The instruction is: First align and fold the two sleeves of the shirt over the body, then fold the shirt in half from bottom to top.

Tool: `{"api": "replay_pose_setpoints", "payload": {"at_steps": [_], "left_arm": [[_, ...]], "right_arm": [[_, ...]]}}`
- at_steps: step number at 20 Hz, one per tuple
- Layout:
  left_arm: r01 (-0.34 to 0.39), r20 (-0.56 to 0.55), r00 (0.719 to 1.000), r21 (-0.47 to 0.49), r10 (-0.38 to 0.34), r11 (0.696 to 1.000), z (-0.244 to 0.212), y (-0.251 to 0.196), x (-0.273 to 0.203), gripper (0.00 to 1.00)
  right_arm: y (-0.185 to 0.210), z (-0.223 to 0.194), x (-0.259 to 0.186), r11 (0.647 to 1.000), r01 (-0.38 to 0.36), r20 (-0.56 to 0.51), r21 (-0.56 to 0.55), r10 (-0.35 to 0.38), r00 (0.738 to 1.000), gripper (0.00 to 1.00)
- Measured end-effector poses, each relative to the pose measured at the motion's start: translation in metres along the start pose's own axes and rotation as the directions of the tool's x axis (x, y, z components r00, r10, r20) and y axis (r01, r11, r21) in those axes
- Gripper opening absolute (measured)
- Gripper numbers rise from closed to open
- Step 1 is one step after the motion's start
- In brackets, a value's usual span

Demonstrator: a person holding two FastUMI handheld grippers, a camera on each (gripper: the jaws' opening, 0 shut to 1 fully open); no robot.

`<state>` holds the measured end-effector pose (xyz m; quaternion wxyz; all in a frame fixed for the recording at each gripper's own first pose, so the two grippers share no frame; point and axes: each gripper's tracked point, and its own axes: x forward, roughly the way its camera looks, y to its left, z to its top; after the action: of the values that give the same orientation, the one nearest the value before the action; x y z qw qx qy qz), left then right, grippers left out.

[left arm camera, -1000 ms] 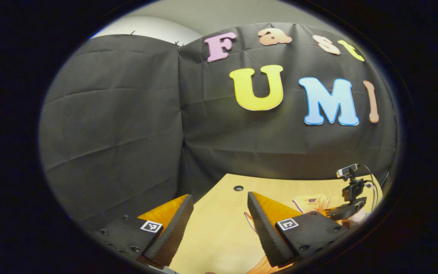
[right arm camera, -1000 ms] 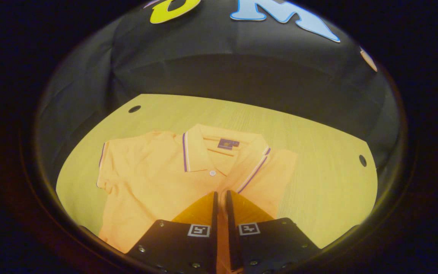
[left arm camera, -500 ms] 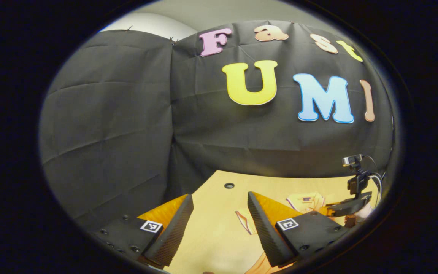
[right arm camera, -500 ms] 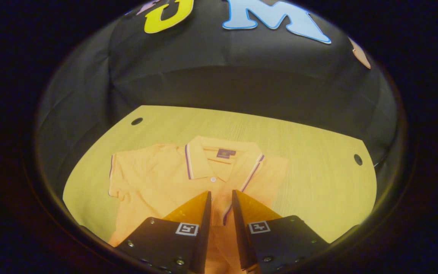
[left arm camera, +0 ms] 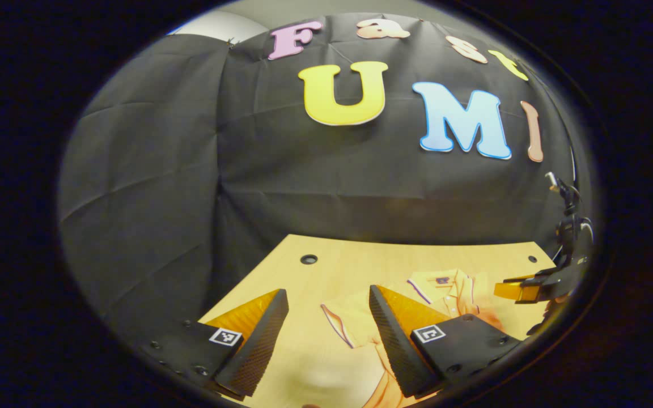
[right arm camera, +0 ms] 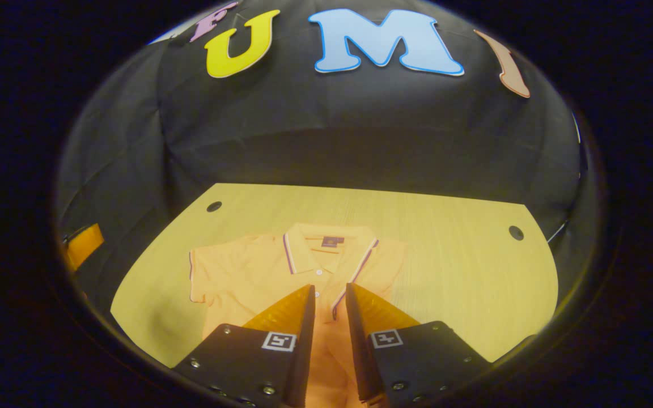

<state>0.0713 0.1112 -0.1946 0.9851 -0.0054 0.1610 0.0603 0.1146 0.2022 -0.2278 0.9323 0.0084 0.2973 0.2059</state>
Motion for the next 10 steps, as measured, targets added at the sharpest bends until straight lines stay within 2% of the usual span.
{"api": "replay_pose_setpoints", "payload": {"at_steps": [5, 10], "left_arm": [[0.042, -0.101, 0.994, 0.007, -0.041, 0.999, -0.058, -0.014, 0.055, 0.95], [0.059, -0.198, 0.978, -0.009, -0.059, 0.998, -0.111, -0.022, 0.098, 0.95]], "right_arm": [[-0.009, -0.003, -0.034, 1.0, 0.018, 0.013, 0.01, -0.018, 1.0, 0.33], [-0.033, -0.009, -0.065, 0.996, 0.073, 0.01, 0.053, -0.073, 0.997, 0.33]]}}
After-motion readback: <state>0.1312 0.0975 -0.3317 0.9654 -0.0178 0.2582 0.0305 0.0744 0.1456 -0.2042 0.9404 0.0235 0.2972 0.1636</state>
